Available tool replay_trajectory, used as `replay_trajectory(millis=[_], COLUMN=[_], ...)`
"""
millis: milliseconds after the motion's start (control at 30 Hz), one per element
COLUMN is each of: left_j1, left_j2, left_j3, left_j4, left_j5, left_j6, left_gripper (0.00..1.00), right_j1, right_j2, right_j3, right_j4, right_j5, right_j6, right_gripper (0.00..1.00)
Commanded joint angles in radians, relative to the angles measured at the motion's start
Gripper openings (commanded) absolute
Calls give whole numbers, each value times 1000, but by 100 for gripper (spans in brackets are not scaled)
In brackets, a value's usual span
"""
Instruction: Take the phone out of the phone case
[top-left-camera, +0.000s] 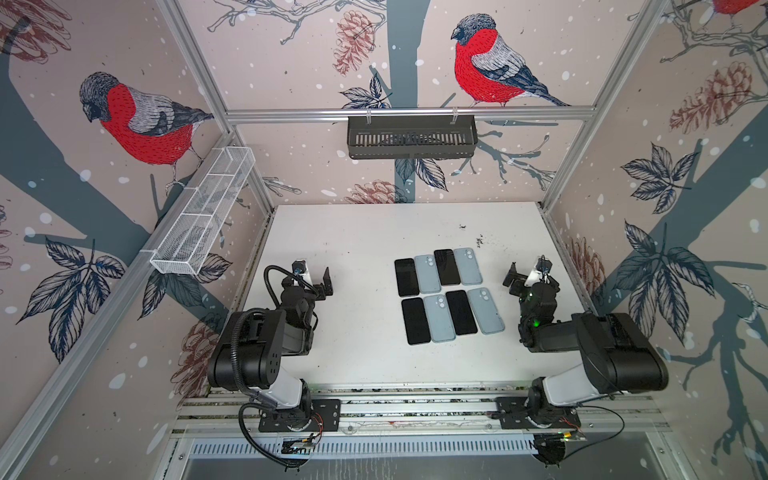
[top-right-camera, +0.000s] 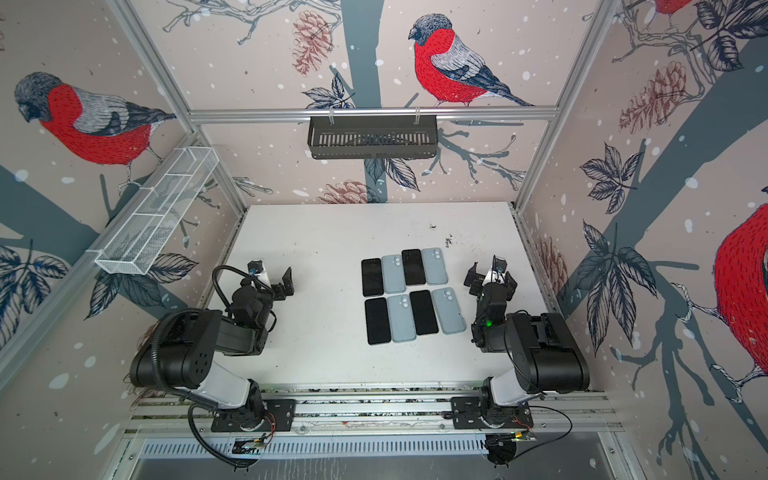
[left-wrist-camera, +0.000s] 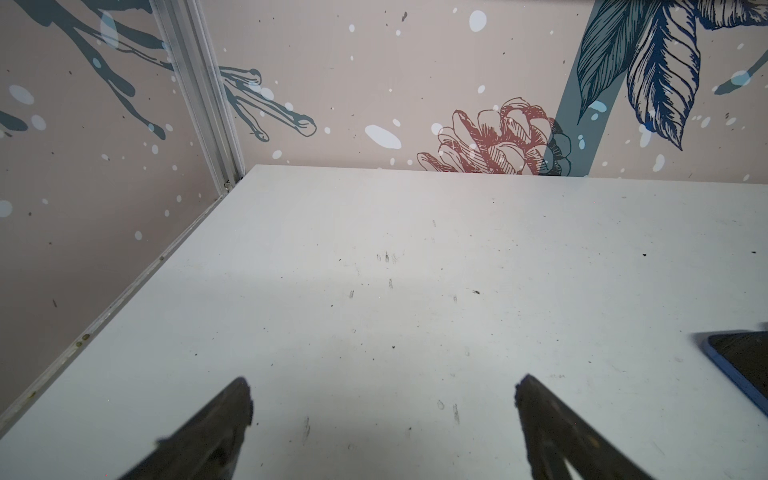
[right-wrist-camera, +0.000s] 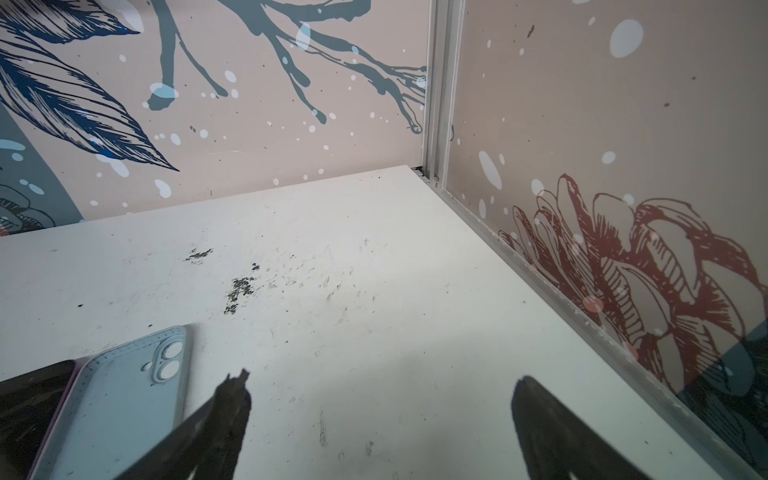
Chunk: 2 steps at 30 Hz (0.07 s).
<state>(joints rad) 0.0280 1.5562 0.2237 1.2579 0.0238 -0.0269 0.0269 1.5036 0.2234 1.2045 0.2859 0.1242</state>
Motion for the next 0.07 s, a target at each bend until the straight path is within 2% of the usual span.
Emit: replay_trajectory(millis=[0, 33], left_j1=[0, 0], left_j2=[-2, -2], left_j3=[0, 2], left_j4=[54, 55], left_j5=[-2, -2], left_j6=[9, 10], left_gripper=[98, 98], right_j1=[-1, 1], right_j2=[-8, -9], right_j3=[-7, -5], right_j4=[21, 21], right_j5=[-18, -15], right_j6=[-11, -13], right_gripper=[100, 100])
